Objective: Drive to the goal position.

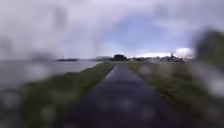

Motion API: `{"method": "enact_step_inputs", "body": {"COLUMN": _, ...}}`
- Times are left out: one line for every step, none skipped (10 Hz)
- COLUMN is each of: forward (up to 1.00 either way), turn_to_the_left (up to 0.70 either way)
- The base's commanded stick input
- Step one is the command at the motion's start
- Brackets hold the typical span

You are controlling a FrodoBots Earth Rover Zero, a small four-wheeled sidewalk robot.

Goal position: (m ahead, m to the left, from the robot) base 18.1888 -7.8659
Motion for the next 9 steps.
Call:
{"method": "enact_step_inputs", "body": {"forward": 0.70, "turn_to_the_left": -0.09}}
{"method": "enact_step_inputs", "body": {"forward": 0.70, "turn_to_the_left": 0.00}}
{"method": "enact_step_inputs", "body": {"forward": 0.70, "turn_to_the_left": 0.00}}
{"method": "enact_step_inputs", "body": {"forward": 0.70, "turn_to_the_left": 0.00}}
{"method": "enact_step_inputs", "body": {"forward": 0.70, "turn_to_the_left": 0.00}}
{"method": "enact_step_inputs", "body": {"forward": 0.70, "turn_to_the_left": 0.00}}
{"method": "enact_step_inputs", "body": {"forward": 0.70, "turn_to_the_left": 0.00}}
{"method": "enact_step_inputs", "body": {"forward": 0.70, "turn_to_the_left": 0.00}}
{"method": "enact_step_inputs", "body": {"forward": 0.70, "turn_to_the_left": 0.00}}
